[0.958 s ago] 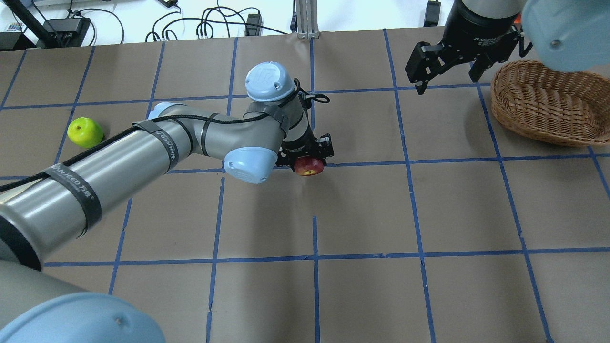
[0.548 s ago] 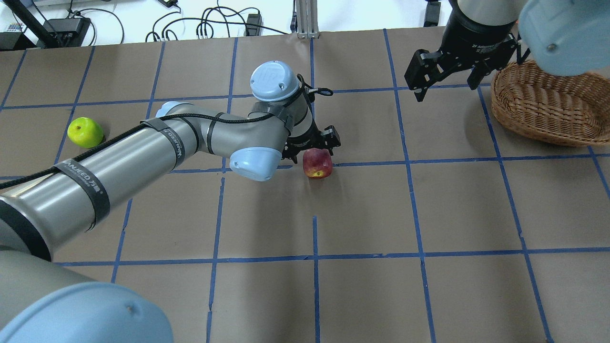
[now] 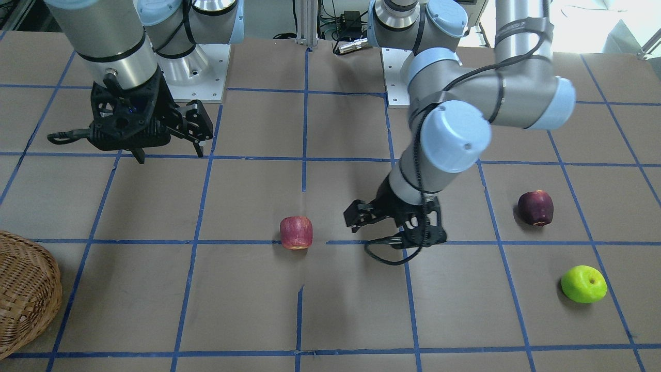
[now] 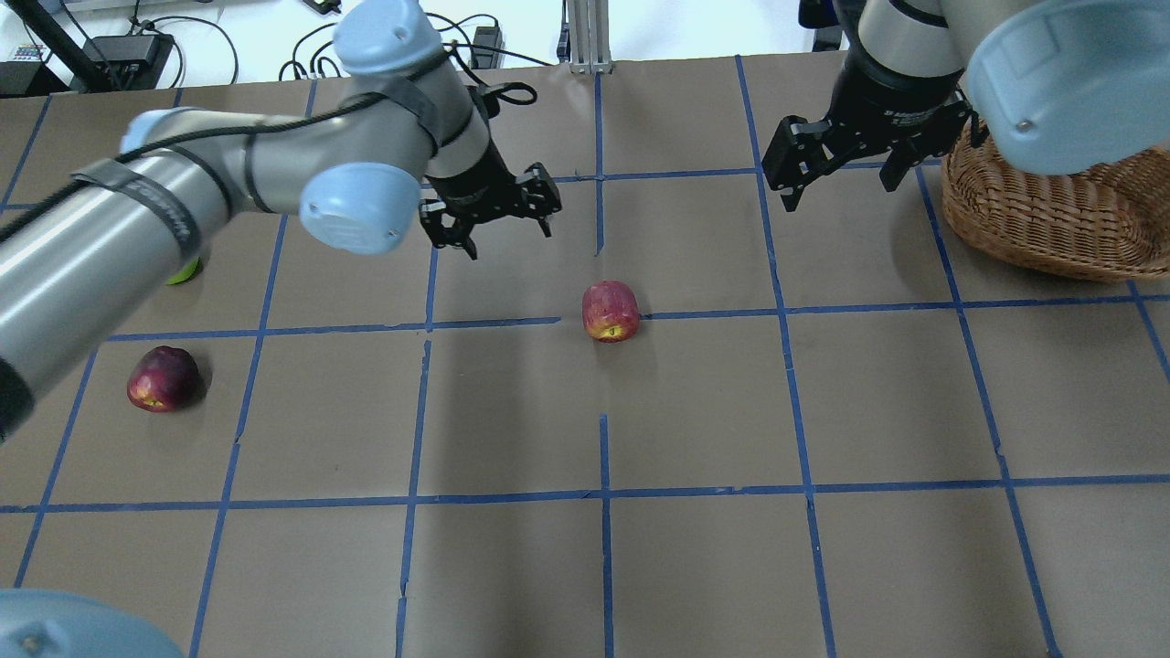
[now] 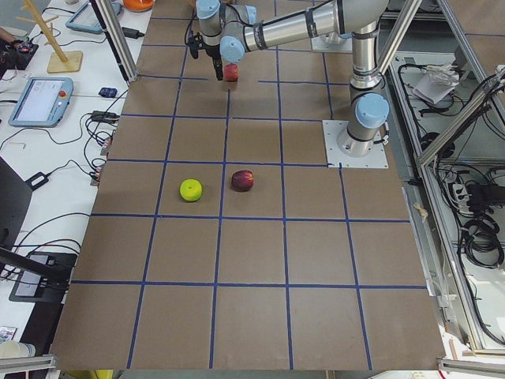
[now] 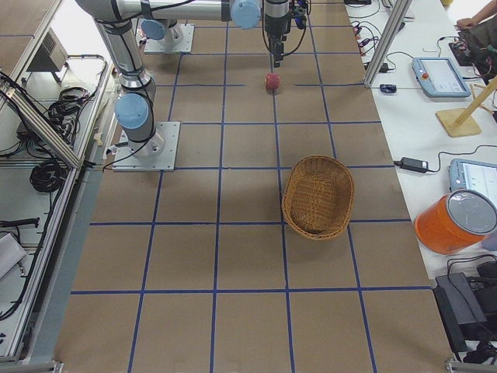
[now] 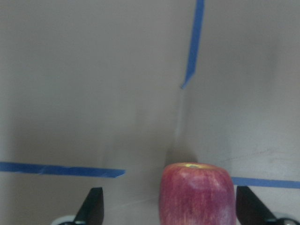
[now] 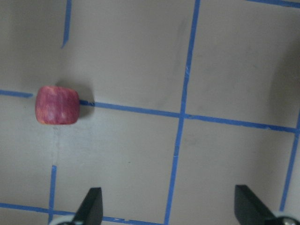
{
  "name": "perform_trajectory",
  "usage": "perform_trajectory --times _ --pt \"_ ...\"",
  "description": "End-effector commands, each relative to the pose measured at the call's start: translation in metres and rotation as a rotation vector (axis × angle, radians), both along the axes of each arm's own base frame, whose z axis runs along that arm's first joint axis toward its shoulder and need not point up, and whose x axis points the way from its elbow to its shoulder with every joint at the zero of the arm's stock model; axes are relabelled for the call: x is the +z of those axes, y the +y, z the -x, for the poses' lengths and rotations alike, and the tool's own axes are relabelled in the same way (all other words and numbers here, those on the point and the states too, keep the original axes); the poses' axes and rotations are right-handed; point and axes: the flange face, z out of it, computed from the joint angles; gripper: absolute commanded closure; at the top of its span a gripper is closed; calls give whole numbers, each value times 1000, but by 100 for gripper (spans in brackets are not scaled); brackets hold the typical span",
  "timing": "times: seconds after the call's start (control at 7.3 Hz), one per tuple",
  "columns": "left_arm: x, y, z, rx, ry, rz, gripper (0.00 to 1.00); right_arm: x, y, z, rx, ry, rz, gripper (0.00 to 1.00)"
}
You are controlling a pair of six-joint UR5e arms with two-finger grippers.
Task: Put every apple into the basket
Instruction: 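Move the left gripper to the dark apple while the right gripper reaches the red apple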
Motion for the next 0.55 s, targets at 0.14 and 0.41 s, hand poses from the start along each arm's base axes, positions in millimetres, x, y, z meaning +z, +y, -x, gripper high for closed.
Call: perform_trajectory --times 0.14,0.41 --pt "21 18 -154 -184 -142 -60 0 -117 -31 -114 -7 -27 4 0" --pt "-1 24 -253 -278 -131 -52 0 -164 -33 -143 -20 13 -28 0"
